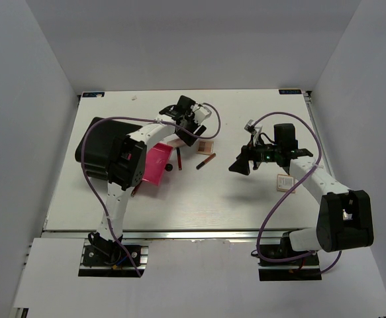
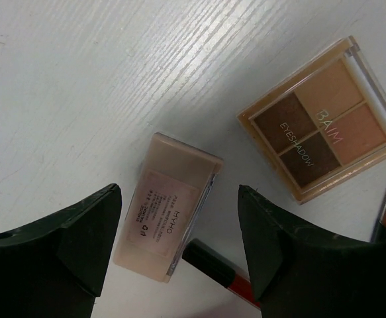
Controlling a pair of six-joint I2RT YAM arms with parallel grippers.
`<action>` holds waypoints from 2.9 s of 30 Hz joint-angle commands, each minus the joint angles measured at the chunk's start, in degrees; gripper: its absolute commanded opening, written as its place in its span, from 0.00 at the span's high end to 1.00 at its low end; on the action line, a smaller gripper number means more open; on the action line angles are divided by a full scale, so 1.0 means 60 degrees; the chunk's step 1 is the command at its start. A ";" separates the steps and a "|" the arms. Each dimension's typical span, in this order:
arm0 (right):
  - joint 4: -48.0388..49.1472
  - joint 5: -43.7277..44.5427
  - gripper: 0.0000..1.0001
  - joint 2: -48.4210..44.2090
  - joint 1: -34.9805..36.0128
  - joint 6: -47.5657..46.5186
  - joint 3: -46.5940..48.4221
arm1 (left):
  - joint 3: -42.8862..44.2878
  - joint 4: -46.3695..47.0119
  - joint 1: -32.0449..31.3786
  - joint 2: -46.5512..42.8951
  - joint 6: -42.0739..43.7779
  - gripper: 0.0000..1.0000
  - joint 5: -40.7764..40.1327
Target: Organize the makeup
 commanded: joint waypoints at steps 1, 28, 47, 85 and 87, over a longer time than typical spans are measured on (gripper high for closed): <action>-0.0003 -0.0087 0.19 -0.0134 -0.0025 -0.0018 -0.0033 | 0.0021 0.0143 0.0071 -0.0070 0.0269 0.19 0.0388; 0.0173 -0.0321 0.18 -0.0339 -0.0025 0.0246 -0.0311 | -0.1869 0.0611 0.0862 -0.0040 -0.0273 0.56 0.1224; 0.0363 -0.0262 0.19 -0.0325 -0.0040 0.0319 -0.0428 | 0.1104 0.1096 0.0511 -0.1489 -0.2396 1.00 -0.0005; 0.0319 0.0045 0.14 0.0129 0.0004 0.0276 0.0187 | -0.5590 0.0318 -0.0149 -0.6324 -0.5591 0.49 -0.4826; 0.0217 0.0498 0.15 0.0319 0.0106 0.0188 0.0434 | -0.5517 0.0274 -0.0163 -0.6339 -0.5562 0.40 -0.4870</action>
